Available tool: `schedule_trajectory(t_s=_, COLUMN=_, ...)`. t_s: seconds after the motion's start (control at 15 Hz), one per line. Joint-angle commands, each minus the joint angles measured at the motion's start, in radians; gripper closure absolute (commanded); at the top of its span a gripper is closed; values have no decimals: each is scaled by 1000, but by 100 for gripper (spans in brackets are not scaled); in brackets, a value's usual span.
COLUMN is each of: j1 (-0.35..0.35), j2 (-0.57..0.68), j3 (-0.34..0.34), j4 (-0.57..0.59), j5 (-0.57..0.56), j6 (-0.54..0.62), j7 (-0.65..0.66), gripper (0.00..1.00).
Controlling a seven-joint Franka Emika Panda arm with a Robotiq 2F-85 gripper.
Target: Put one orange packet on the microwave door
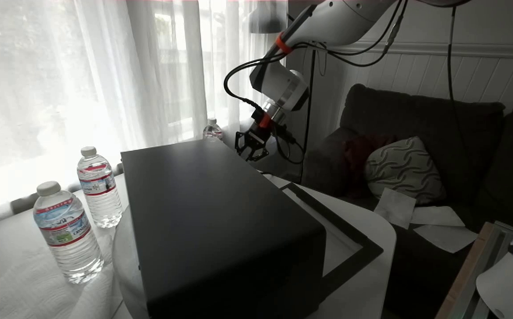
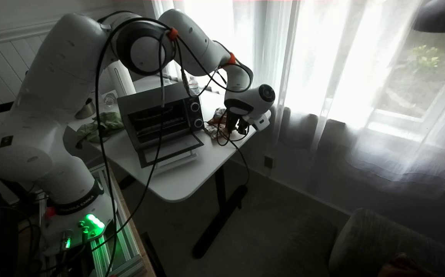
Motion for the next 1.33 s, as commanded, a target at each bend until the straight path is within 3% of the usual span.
schedule_trajectory(t_s=0.0, j1=-19, j2=-12, j3=13, j4=-14, j5=38, j6=-32, j7=-32, gripper=73)
schedule_trajectory(t_s=0.4, j1=-14, j2=-17, j3=5, j4=-20, j5=29, j6=-67, j7=-34, gripper=82)
schedule_trajectory(t_s=0.47, j1=-14, j2=-18, j3=5, j4=-20, j5=29, j6=-70, j7=-35, gripper=96)
schedule_trajectory(t_s=1.27, j1=-18, j2=-106, j3=-26, j4=-88, j5=14, j6=-56, j7=-64, gripper=100)
